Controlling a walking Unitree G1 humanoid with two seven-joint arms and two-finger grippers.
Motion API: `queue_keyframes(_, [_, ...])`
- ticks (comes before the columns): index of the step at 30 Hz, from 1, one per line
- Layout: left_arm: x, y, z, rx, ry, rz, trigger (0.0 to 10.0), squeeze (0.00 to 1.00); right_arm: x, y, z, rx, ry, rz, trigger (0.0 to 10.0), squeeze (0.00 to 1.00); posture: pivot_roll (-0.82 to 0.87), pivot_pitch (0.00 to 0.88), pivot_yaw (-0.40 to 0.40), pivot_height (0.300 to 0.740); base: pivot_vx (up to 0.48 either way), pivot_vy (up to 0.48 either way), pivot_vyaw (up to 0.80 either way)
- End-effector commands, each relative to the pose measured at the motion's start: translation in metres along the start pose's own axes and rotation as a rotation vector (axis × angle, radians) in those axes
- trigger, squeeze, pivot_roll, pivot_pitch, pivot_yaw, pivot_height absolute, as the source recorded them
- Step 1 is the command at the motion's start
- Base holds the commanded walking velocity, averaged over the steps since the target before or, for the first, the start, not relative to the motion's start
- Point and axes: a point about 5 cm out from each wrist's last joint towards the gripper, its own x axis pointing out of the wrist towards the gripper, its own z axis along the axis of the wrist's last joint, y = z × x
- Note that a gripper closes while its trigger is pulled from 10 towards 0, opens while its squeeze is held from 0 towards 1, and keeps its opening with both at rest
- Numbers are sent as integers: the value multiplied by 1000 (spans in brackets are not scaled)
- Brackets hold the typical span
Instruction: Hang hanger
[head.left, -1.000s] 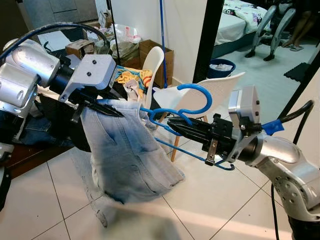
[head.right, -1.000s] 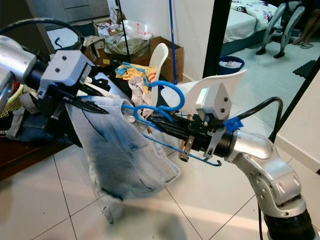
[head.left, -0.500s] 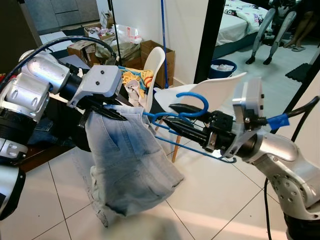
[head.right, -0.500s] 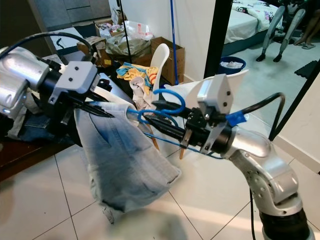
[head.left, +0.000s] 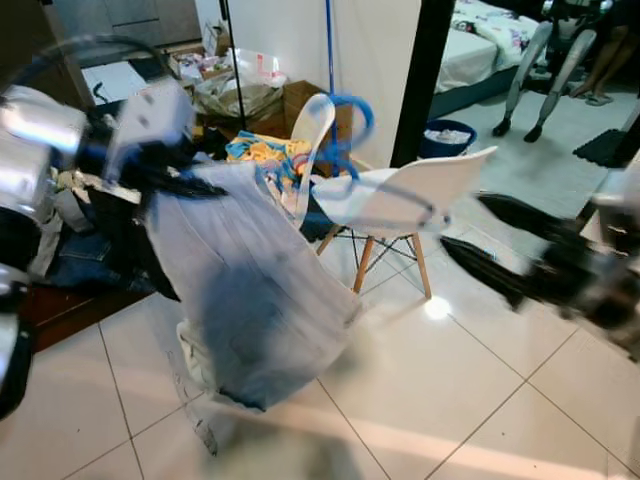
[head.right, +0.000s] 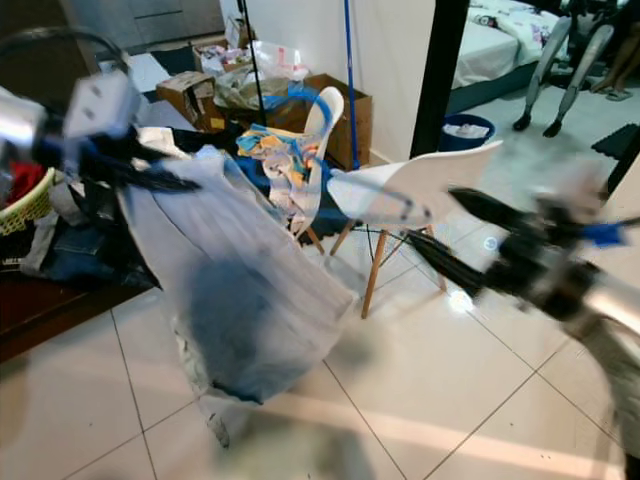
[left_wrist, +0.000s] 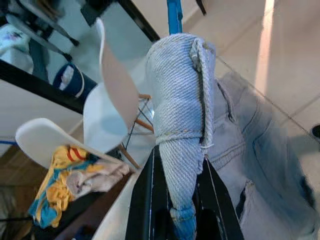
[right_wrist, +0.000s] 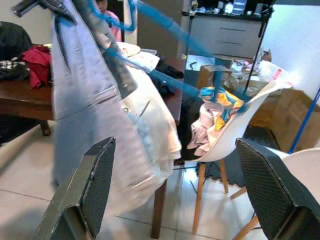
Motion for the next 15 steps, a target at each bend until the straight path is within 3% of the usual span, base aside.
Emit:
queue_keyframes(1, [-12,7,7,18,-20,50,0,0,0,8,-1,16,16,66,10000,1000,-3,59,46,740,0,0,0])
queue_keyframes(2, [-12,7,7,18,-20,50,0,0,0,8,-1,16,16,66,10000,1000,-3,59,46,740,0,0,0])
queue_keyframes(3, [-16,9,8,9,-38,60,0,0,-4,22,-12,67,104,160,10000,1000,-4,58,46,740,0,0,0])
queue_keyframes(6, [-16,9,8,9,-38,60,0,0,-4,22,-12,67,104,160,10000,1000,-4,58,46,740,0,0,0])
queue_keyframes(7, [-18,10,13,2,-77,46,0,0,2,34,-23,88,162,220,10000,651,-3,57,47,740,0,0,0])
queue_keyframes(8, [-17,11,20,-3,-134,9,0,0,12,42,-30,91,172,250,10000,0,0,53,45,740,0,0,0])
queue_keyframes(13, [-16,11,26,1,-177,-27,0,0,22,46,-32,83,157,264,10000,0,0,53,45,740,0,0,0])
queue_keyframes(15, [-10,11,39,37,-217,-88,471,0,50,44,-24,27,46,256,10000,0,10,44,43,740,0,0,0])
